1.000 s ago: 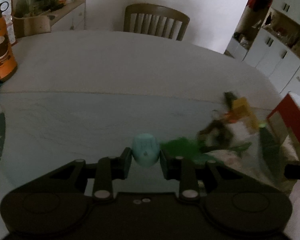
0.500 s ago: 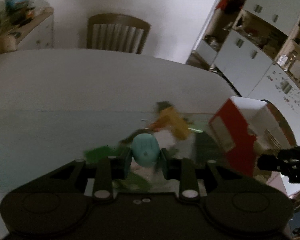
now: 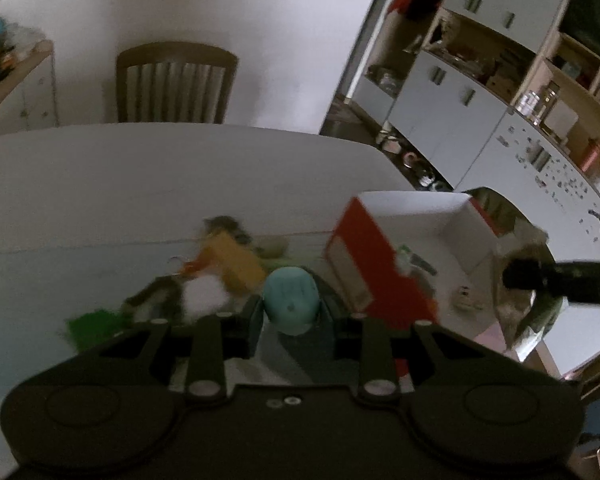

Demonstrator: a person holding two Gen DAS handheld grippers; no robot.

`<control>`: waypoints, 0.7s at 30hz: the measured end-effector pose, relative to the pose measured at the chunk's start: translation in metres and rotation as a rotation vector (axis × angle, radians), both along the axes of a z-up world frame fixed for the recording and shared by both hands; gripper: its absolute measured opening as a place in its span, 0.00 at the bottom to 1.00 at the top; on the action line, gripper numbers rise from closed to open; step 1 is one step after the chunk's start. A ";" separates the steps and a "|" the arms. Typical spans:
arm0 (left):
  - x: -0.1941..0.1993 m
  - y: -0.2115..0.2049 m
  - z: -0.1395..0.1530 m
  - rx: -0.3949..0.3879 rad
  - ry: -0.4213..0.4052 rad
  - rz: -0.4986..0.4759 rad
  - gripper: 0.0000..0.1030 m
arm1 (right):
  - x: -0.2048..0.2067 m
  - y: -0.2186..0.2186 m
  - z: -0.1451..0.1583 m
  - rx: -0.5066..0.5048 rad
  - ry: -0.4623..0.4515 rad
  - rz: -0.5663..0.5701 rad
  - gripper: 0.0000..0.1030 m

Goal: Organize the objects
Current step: 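Carry the teal ball and silver pouch with both grippers over the shoebox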

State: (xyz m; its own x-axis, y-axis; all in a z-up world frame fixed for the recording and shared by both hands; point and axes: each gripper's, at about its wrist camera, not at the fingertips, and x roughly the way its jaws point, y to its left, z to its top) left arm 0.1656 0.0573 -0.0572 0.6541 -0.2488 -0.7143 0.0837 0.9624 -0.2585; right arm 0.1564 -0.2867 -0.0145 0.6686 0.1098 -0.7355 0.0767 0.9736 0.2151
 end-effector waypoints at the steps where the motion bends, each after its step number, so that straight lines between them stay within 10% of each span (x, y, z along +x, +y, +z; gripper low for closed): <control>1: 0.001 -0.008 0.000 0.003 0.001 -0.007 0.28 | 0.000 -0.008 0.000 -0.004 -0.004 -0.013 0.51; 21: 0.045 -0.154 -0.009 0.048 0.049 -0.158 0.28 | 0.022 -0.143 -0.019 -0.028 -0.001 -0.101 0.52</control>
State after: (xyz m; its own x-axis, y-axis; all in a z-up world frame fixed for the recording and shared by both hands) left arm 0.2107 -0.0966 -0.0659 0.5738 -0.3106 -0.7578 0.2238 0.9495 -0.2198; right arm 0.1786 -0.4292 -0.0337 0.6761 0.0211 -0.7365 0.1748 0.9664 0.1882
